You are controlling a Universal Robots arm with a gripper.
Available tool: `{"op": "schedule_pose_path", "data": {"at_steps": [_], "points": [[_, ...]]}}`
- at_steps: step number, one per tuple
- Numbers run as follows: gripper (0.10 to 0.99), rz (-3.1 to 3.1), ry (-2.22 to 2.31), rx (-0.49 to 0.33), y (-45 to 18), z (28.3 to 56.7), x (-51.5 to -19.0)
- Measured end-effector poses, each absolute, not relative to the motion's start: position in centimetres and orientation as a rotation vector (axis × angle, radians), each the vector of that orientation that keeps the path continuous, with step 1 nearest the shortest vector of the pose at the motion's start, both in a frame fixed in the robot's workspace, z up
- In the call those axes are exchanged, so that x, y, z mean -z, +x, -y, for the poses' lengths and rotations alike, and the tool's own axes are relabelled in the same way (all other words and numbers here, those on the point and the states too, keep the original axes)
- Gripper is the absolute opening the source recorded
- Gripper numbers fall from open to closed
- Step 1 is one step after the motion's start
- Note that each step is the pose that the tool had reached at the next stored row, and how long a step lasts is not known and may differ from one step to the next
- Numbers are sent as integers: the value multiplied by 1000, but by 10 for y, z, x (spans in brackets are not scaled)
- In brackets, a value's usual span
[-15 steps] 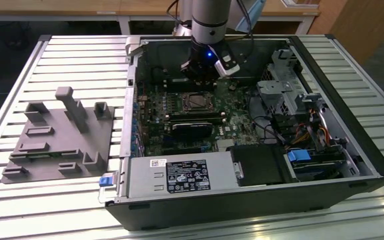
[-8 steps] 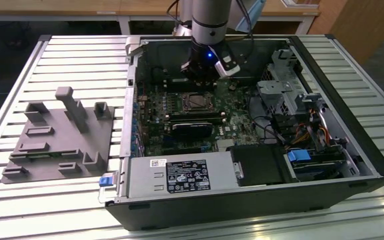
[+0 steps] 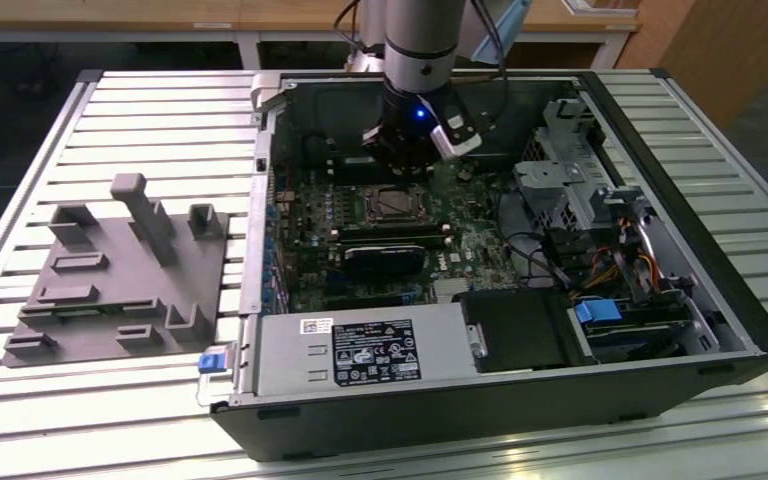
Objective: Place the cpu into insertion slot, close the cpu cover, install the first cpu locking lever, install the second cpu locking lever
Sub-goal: 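Install the second cpu locking lever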
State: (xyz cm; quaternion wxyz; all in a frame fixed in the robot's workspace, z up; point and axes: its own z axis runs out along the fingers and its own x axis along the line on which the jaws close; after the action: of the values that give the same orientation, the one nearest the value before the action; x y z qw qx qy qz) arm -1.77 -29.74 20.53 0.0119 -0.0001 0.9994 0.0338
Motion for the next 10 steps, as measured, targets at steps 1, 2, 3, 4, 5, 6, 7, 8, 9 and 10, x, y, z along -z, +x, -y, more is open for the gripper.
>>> {"op": "schedule_pose_path", "data": {"at_steps": [1, 2, 3, 4, 5, 6, 7, 8, 9, 10], "points": [[106, -3116, 0, -105, -18, 298, -205], [106, -3116, 0, -105, -18, 298, -205], [106, -3116, 0, -105, -18, 298, -205], [106, -3116, 0, -105, -18, 298, -206], [106, -3116, 0, -105, -18, 298, -207], [106, -3116, 0, -105, -18, 298, -210], [106, -3116, 0, -105, -18, 298, -213], [106, -3116, 0, -105, -18, 298, -217], [106, -3116, 0, -106, -18, 298, -220], [106, -3116, 0, -106, -18, 298, -222]]}}
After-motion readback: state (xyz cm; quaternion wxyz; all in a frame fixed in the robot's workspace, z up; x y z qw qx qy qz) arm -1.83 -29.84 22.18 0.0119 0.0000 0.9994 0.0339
